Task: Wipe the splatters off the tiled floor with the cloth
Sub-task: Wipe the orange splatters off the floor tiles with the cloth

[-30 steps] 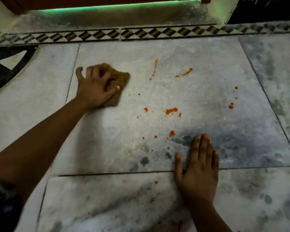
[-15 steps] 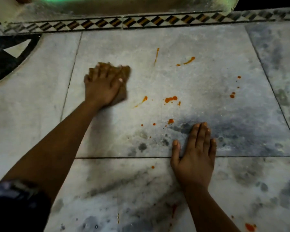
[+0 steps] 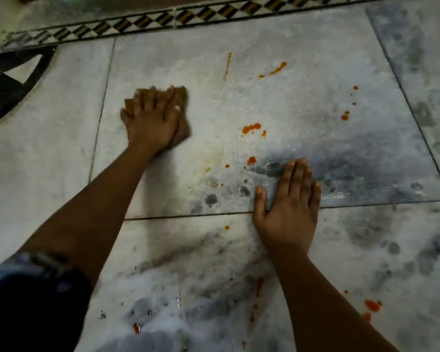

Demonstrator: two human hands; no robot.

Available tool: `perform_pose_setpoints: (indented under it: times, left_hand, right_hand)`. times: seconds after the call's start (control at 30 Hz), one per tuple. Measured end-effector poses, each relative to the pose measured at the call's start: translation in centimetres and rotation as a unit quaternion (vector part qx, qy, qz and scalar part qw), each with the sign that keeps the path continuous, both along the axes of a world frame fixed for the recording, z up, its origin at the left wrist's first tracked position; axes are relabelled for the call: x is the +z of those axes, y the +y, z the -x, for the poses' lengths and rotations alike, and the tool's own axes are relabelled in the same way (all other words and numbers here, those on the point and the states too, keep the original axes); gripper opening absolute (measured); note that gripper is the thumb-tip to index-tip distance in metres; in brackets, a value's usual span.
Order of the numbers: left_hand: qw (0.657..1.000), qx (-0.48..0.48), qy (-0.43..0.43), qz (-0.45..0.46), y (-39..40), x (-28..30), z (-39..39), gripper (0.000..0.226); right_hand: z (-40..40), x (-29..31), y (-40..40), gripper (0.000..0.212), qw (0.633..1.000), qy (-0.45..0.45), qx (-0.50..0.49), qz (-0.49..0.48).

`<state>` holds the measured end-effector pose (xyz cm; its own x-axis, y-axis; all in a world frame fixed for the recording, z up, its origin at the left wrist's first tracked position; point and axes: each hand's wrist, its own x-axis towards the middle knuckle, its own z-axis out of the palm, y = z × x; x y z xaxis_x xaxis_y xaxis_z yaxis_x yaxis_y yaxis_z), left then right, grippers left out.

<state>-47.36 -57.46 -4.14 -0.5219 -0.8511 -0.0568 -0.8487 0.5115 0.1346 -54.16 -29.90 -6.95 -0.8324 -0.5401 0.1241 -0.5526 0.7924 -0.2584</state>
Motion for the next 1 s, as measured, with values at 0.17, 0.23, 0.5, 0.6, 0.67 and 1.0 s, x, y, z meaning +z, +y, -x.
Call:
perform_pose_setpoints:
  times: [0.17, 0.23, 0.5, 0.6, 0.67, 1.0]
  left_hand:
    - [0.998, -0.053, 0.003, -0.018, 3.5, 0.0, 3.7, 0.053]
    - [0.991, -0.13, -0.009, -0.002, 7.7, -0.1, 1.1, 0.055]
    - [0.995, 0.097, 0.0, -0.029, 4.2, 0.5, -3.7, 0.051]
    - [0.994, 0.103, 0.003, -0.042, 5.3, 0.6, 0.0, 0.054]
    - [0.998, 0.06, 0.006, -0.018, 9.5, 0.3, 1.0, 0.054]
    - [0.992, 0.113, -0.01, -0.055, 10.6, 1.3, -6.3, 0.054]
  right_hand:
    - [-0.1, 0.1, 0.1, 0.073, 1.0, -0.002, 0.003, 0.001]
    - [-0.2, 0.2, 0.2, 0.074, 1.0, -0.009, 0.002, -0.006]
    - [-0.1, 0.3, 0.3, 0.075, 0.999, -0.033, 0.019, -0.026]
    - [-0.1, 0.3, 0.3, 0.076, 0.999, -0.035, 0.024, -0.03]
    - [0.1, 0.3, 0.2, 0.077, 0.999, -0.036, 0.025, -0.029]
    - [2.4, 1.6, 2.6, 0.067, 0.989, -0.1, 0.109, 0.021]
